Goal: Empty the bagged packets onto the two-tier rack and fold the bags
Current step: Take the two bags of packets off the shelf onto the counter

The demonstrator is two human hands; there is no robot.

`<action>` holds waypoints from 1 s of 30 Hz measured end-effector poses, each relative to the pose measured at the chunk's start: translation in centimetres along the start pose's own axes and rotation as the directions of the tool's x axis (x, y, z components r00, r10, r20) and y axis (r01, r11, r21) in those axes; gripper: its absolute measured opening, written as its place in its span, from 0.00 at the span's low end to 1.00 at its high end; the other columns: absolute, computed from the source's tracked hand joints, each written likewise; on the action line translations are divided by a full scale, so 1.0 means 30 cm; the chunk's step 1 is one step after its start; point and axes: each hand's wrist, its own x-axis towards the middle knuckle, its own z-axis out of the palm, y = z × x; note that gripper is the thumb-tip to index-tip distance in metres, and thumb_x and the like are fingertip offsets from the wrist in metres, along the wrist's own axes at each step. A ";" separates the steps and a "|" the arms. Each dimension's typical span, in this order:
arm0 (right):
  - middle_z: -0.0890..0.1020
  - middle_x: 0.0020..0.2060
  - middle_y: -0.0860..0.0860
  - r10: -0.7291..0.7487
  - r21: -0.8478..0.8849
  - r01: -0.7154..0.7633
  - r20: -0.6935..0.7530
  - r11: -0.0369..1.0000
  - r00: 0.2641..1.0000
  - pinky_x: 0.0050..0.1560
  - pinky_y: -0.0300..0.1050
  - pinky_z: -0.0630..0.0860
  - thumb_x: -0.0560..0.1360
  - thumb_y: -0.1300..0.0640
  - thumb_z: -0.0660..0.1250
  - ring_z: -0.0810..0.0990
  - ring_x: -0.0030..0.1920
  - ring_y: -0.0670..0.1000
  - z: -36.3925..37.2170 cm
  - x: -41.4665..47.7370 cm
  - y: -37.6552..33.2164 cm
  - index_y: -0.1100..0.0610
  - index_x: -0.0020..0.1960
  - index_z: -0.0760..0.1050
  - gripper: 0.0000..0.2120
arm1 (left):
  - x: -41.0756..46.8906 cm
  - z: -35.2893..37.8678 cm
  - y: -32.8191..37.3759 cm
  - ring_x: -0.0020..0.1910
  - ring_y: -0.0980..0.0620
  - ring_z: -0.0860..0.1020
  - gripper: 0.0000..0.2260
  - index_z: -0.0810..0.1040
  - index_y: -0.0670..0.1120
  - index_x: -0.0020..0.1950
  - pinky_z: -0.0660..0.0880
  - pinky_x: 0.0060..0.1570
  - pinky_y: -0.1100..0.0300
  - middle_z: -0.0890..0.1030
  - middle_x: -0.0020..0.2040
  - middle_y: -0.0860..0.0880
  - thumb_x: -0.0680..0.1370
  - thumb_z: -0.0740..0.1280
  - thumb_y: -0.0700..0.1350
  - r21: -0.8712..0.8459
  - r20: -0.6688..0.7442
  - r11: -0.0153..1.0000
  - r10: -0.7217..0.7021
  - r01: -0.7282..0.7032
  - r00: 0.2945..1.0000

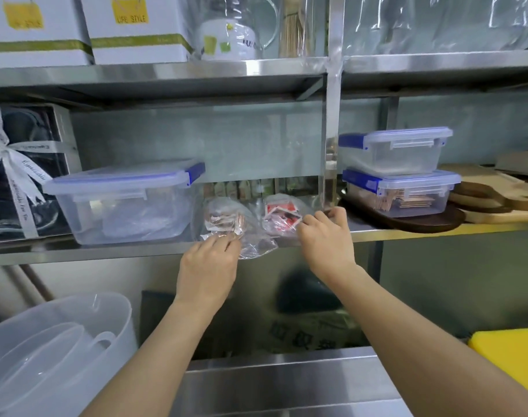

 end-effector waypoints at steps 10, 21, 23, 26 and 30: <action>0.81 0.45 0.53 -0.080 0.071 0.078 0.016 0.994 0.997 0.57 0.50 0.61 0.72 0.62 0.64 0.75 0.49 0.54 -0.265 -0.041 0.036 0.57 0.46 0.75 0.04 | 0.028 -0.243 -0.044 0.50 0.46 0.79 0.08 0.80 0.47 0.52 0.72 0.50 0.54 0.84 0.50 0.48 0.74 0.67 0.41 -0.197 0.131 0.970 -0.117 0.142 0.984; 0.81 0.44 0.53 -0.155 0.098 0.137 0.208 0.986 0.966 0.58 0.53 0.62 0.73 0.63 0.59 0.78 0.49 0.56 -0.680 -0.265 0.052 0.56 0.42 0.72 0.05 | -0.075 -0.650 0.003 0.47 0.45 0.78 0.06 0.82 0.47 0.47 0.72 0.47 0.53 0.84 0.46 0.48 0.75 0.66 0.44 -0.337 0.149 0.913 -0.189 0.229 0.971; 0.81 0.43 0.54 -0.178 0.098 0.156 0.288 0.983 0.941 0.54 0.51 0.61 0.73 0.62 0.59 0.78 0.48 0.56 -0.702 -0.376 0.031 0.56 0.41 0.72 0.05 | -0.173 -0.689 0.041 0.47 0.46 0.78 0.06 0.82 0.49 0.46 0.71 0.46 0.55 0.84 0.46 0.50 0.75 0.65 0.43 -0.338 0.218 0.907 -0.184 0.251 0.958; 0.80 0.41 0.53 -0.200 0.092 0.177 0.414 0.980 0.888 0.49 0.50 0.59 0.72 0.64 0.59 0.79 0.47 0.57 -0.720 -0.536 0.001 0.56 0.40 0.72 0.06 | -0.316 -0.737 0.097 0.44 0.49 0.78 0.05 0.82 0.52 0.42 0.59 0.36 0.61 0.84 0.40 0.54 0.74 0.67 0.44 -0.332 0.376 0.890 -0.181 0.314 0.909; 0.82 0.44 0.54 -0.205 0.118 0.168 0.470 0.979 0.859 0.47 0.47 0.57 0.71 0.64 0.59 0.80 0.47 0.57 -0.748 -0.709 -0.026 0.54 0.38 0.69 0.07 | -0.479 -0.778 0.153 0.38 0.54 0.74 0.08 0.80 0.55 0.37 0.68 0.38 0.60 0.77 0.33 0.60 0.73 0.67 0.43 -0.350 0.631 0.860 -0.077 0.372 0.772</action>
